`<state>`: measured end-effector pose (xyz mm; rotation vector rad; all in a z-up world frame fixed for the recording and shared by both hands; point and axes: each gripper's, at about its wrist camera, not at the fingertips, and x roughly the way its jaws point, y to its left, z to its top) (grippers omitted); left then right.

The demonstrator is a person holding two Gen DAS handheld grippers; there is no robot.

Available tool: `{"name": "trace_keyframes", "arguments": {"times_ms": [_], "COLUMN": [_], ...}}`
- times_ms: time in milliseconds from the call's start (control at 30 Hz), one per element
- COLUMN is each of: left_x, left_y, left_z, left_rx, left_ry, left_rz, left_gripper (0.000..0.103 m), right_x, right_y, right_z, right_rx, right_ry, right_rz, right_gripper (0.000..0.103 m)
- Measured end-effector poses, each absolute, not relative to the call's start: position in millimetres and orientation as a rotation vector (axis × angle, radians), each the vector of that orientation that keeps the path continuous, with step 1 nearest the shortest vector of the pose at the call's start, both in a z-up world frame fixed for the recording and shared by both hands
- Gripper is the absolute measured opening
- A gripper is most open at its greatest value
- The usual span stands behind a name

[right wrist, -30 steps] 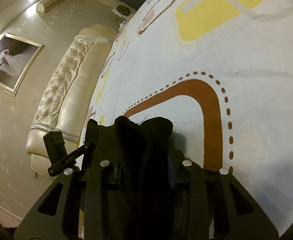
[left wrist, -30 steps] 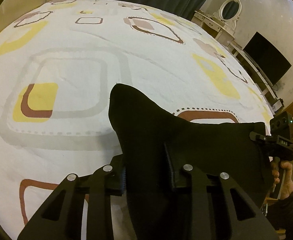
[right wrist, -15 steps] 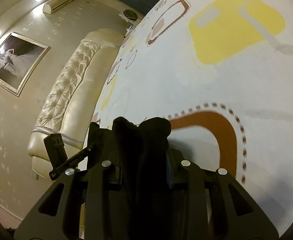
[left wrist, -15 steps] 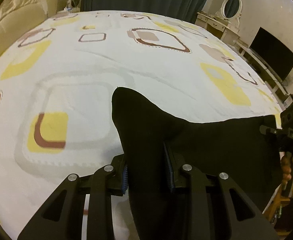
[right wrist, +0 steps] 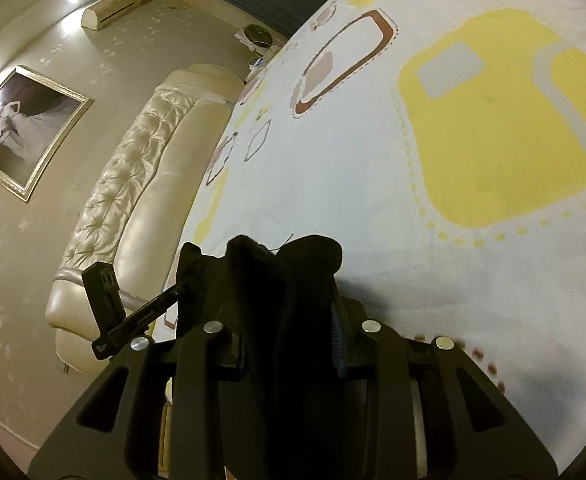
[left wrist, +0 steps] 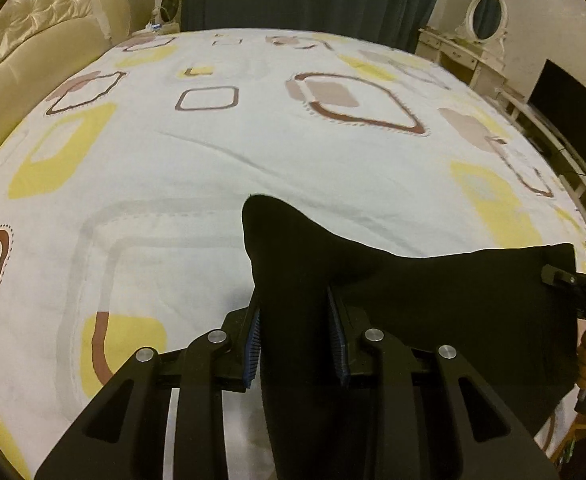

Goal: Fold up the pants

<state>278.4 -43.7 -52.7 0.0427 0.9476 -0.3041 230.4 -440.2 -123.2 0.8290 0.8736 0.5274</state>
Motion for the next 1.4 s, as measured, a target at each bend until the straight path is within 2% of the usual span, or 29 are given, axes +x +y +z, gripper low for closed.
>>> {"name": "trace_keyframes", "arguments": {"times_ms": [400, 667, 733, 767, 800, 833, 900, 1000, 1400], "left_x": [295.0, 294.9, 294.6, 294.4, 293.9, 292.6, 287.4, 277.5, 194.4], "left_y": [-37.4, -28.7, -27.4, -26.1, -24.4, -20.9, -11.2, 1.8, 36.9], "left_z": [-81.1, -86.9, -86.3, -85.7, -84.8, -82.9, -78.8, -75.2, -74.3], "left_rx": [0.011, -0.037, -0.037, -0.043, -0.054, -0.068, -0.115, -0.198, -0.312], "left_ry": [1.001, 1.002, 1.005, 1.004, 1.003, 0.999, 0.99, 0.991, 1.069], "left_rz": [-0.288, -0.316, -0.33, -0.338, -0.346, -0.348, -0.367, -0.409, -0.527], "left_gripper": [0.032, 0.034, 0.039, 0.041, 0.049, 0.063, 0.075, 0.077, 0.081], "right_x": [246.6, 247.4, 247.2, 247.3, 247.1, 247.2, 244.5, 235.2, 165.6], "right_y": [-447.9, -450.0, -450.0, -450.5, -450.6, -450.2, -450.8, -454.5, -475.6], "right_z": [-165.7, -168.2, -168.4, -168.7, -167.7, -166.7, -163.2, -155.2, -139.0], "right_rx": [0.942, 0.965, 0.972, 0.987, 0.995, 1.003, 1.015, 1.032, 1.034], "right_ry": [0.935, 0.933, 0.935, 0.937, 0.937, 0.936, 0.933, 0.913, 0.909], "right_rz": [0.505, 0.513, 0.515, 0.518, 0.521, 0.529, 0.543, 0.542, 0.502], "right_gripper": [0.029, 0.03, 0.031, 0.034, 0.038, 0.04, 0.052, 0.067, 0.076]}}
